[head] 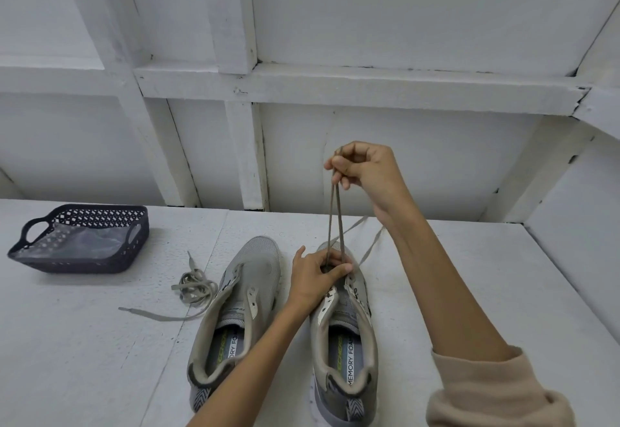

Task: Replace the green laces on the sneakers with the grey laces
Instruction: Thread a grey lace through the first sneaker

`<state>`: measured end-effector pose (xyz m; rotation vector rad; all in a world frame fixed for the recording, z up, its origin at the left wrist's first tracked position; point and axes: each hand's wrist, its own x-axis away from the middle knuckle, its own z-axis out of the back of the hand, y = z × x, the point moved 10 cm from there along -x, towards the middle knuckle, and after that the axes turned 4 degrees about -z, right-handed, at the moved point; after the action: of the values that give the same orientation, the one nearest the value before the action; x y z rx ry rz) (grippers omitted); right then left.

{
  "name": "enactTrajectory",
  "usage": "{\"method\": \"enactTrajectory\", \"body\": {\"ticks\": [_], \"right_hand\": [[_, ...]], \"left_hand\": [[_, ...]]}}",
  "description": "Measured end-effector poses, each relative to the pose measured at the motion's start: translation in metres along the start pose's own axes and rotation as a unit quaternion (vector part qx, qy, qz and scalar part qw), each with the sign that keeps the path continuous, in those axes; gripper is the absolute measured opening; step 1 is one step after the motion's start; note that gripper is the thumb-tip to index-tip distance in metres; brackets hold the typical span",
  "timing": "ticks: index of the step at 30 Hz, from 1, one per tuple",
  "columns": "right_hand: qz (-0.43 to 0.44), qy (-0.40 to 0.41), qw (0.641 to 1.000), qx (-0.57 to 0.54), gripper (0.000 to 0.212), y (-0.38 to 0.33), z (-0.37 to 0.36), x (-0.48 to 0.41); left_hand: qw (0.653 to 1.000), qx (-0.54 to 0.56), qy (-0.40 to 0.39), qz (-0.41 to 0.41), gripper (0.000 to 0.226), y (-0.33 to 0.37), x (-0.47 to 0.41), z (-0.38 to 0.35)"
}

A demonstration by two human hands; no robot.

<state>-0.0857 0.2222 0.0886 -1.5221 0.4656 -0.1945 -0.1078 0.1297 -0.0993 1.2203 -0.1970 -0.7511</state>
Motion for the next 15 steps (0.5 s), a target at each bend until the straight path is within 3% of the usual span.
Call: {"method": "enactTrajectory", "body": {"ticks": [4, 8, 10, 12, 13, 15], "right_hand": [[-0.034, 0.031, 0.999, 0.017, 0.010, 0.033, 0.005, -0.014], [-0.156, 0.027, 0.961, 0.225, 0.067, 0.090, 0.035, -0.016], [-0.194, 0.021, 0.911, 0.364, 0.056, 0.103, 0.051, -0.003], [-0.257, -0.054, 0.861, 0.435, 0.053, 0.123, 0.051, 0.020], [-0.282, -0.092, 0.850, 0.435, 0.055, 0.133, 0.046, 0.033], [-0.264, -0.103, 0.869, 0.406, 0.042, 0.138, 0.035, 0.049]], "left_hand": [[0.999, 0.005, -0.033, -0.005, 0.014, 0.002, 0.000, -0.005], [0.999, 0.025, -0.045, 0.006, 0.016, 0.002, 0.001, -0.007], [0.998, 0.030, -0.048, 0.010, 0.017, 0.002, 0.001, -0.008], [0.998, 0.028, -0.047, 0.008, 0.017, 0.002, 0.000, -0.008], [0.999, 0.021, -0.046, 0.004, 0.018, 0.002, 0.000, -0.008], [0.999, -0.009, -0.038, -0.003, 0.025, -0.001, -0.001, -0.007]]}}
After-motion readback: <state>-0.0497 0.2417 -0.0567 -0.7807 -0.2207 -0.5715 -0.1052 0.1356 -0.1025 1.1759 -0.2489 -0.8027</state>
